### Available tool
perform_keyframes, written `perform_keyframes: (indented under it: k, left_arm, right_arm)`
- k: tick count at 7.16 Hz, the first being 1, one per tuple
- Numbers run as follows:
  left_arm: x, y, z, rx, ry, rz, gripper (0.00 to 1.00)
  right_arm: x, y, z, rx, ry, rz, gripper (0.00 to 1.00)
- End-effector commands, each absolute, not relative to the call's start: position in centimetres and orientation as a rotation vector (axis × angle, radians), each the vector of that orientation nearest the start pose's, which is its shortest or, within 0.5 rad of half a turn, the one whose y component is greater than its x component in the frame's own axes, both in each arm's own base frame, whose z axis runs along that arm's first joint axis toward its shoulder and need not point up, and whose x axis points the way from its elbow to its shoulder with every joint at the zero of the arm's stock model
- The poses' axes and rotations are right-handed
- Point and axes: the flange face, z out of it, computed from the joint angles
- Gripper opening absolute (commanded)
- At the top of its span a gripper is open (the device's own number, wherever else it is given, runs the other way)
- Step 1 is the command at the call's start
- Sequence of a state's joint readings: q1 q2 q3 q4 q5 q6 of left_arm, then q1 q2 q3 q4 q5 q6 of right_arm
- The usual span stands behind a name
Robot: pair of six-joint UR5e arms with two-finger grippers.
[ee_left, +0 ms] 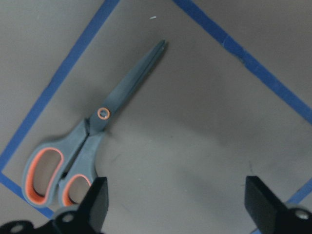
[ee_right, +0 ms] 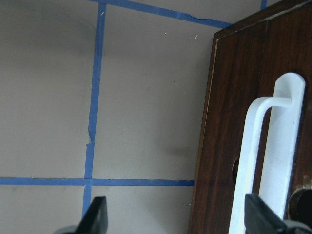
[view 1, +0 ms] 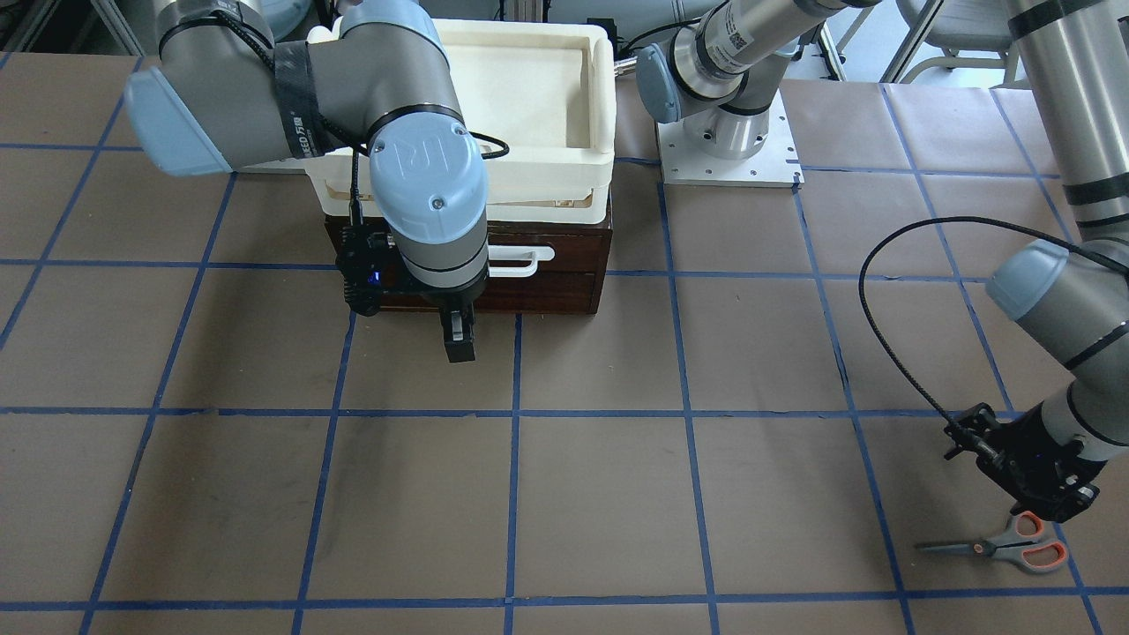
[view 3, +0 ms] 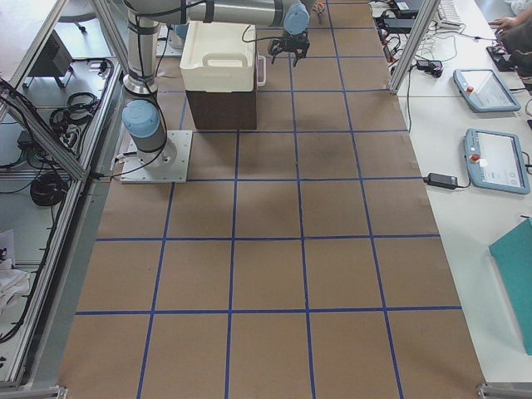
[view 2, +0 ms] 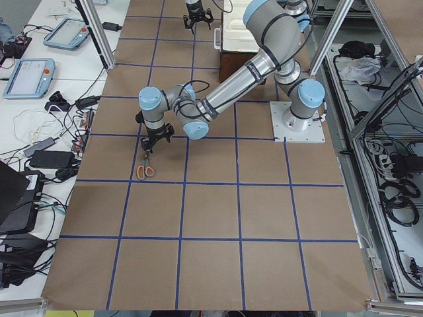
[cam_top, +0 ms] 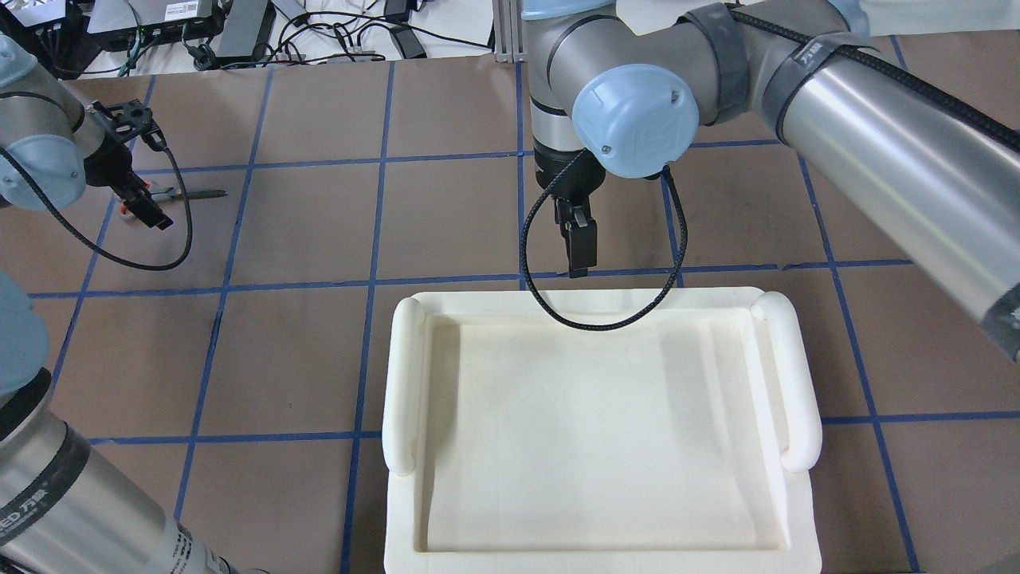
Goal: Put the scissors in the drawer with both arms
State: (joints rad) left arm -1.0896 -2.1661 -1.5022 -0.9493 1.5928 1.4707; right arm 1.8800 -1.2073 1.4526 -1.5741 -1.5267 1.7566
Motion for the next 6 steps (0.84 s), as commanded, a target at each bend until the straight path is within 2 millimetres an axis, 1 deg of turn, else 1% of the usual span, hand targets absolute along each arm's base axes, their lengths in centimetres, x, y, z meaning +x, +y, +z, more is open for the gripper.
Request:
perform_keyframes:
  k: [1, 2, 3, 4, 5, 6]
  left_arm:
    - [21.0, -68.9, 20.4, 1.821, 2.367, -0.098, 1.00]
    - [21.1, -69.6, 20.3, 1.960, 2.247, -0.114, 1.00]
    - [21.0, -70.3, 20.6, 2.109, 2.107, -0.164, 1.00]
    - [21.3, -70.3, 20.0, 2.152, 2.070, -0.159, 0.99]
    - [21.3, -70.4, 18.8, 2.193, 2.047, -0.148, 0.99]
    - [21.8, -70.2, 18.1, 2.221, 2.028, -0.132, 0.98]
  right_arm:
    - [32.7, -53.2, 32.3, 2.233, 2.496, 0.328, 1.00]
    - [32.9, -52.9, 32.0, 2.234, 2.508, 0.341, 1.00]
    - [33.0, -52.5, 31.8, 2.247, 2.511, 0.397, 1.00]
    - [33.0, -52.4, 31.7, 2.251, 2.514, 0.407, 1.00]
    - [32.9, -52.1, 31.4, 2.267, 2.530, 0.432, 1.00]
    - [32.8, -52.0, 31.3, 2.272, 2.534, 0.442, 1.00]
